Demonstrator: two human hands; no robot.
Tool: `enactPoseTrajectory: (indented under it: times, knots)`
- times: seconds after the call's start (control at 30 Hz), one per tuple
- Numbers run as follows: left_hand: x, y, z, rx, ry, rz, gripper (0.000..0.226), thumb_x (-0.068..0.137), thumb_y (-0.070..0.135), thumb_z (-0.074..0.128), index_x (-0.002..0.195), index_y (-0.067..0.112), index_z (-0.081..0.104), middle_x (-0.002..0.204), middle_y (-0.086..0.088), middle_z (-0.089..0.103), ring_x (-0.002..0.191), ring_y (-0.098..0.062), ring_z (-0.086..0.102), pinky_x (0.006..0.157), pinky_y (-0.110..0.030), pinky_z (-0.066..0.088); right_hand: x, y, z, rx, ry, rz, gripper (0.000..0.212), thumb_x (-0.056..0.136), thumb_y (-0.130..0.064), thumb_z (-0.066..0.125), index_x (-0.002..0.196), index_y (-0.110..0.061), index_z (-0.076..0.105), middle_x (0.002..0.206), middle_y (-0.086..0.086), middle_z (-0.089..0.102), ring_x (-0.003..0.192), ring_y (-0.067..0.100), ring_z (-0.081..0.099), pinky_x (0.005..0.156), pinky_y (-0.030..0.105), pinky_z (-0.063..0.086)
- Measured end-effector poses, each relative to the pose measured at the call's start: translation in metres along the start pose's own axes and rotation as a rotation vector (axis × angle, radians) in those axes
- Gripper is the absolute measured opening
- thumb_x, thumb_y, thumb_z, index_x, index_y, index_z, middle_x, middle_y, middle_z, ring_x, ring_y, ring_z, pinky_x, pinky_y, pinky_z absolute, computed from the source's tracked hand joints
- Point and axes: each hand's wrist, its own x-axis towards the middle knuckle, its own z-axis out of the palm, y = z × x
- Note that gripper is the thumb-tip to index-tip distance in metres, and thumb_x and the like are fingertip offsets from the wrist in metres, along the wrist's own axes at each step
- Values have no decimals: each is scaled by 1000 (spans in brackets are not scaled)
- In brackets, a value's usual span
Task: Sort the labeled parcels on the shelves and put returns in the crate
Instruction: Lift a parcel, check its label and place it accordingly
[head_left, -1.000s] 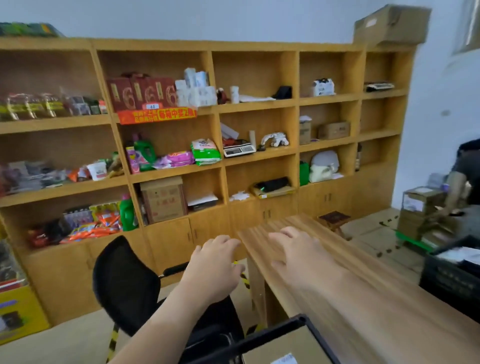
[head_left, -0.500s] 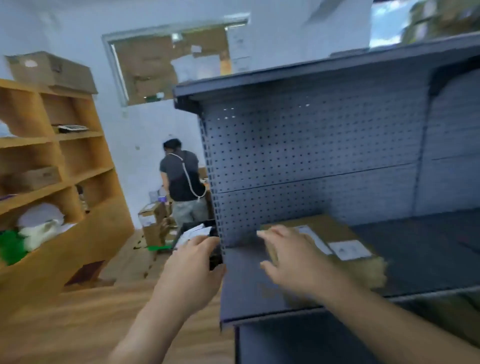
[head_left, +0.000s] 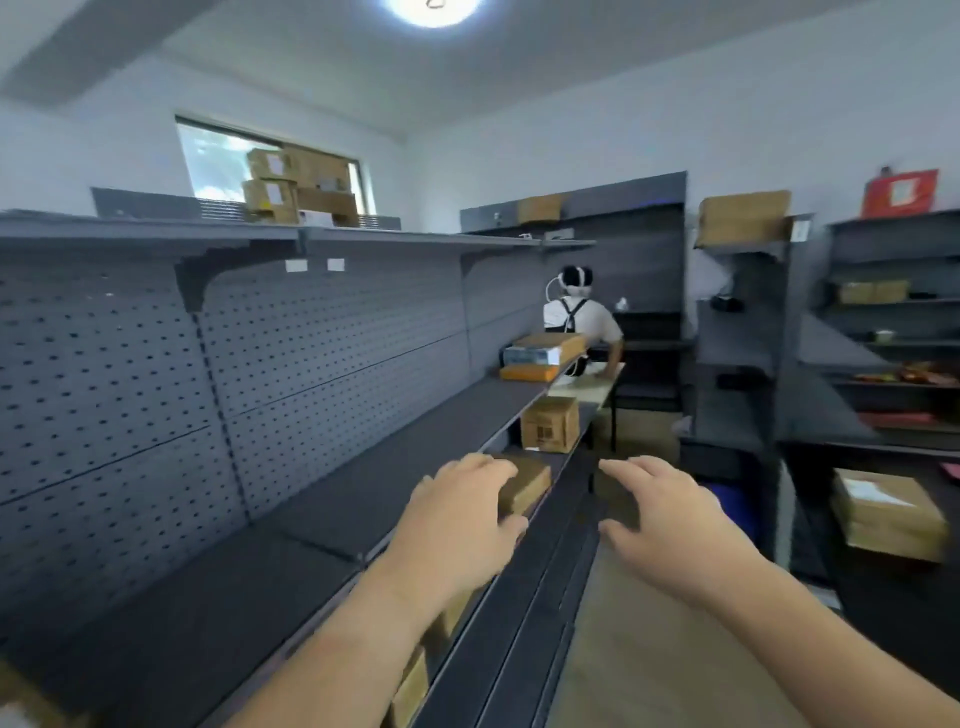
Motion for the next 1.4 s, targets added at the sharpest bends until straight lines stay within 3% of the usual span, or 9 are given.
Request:
enactPoseTrajectory:
  times: [0.23,0.43,0.97,1.4]
  knots:
    - [152,117,85,-90,-46,223,55,99,46,59,150,33,44,152,13,45,137,-15,45,113,-44,42,52,154,-37,-84,42,198,68,96,-47,58,158,-36,30,159,-9,35,142,21,40,116,40,38]
    - [256,164,145,-100,-109,273,56,100,45,59,152,33,42,156,11,42,142,-16,42,116,-46,38,114,236,-43,-110,28,285,69,97,-45,60,158,-35,29,159,-9,35,144,20,38,119,43,35]
    - [609,155,242,-163,-84,374,56,99,45,59,151,35,41,155,14,41,140,-14,44,116,-43,40,424,375,-15,-107,144,359,66,100,-44,58,158,-37,29,160,-13,34,148,15,33,122,42,29]
    - [845,188,359,-145,-127,399,54,99,45,59,149,33,43,154,12,42,138,-14,45,113,-40,41,630,534,32,-51,94,407,68,98,-47,60,157,-39,28,160,-13,32,146,14,34,122,42,32]
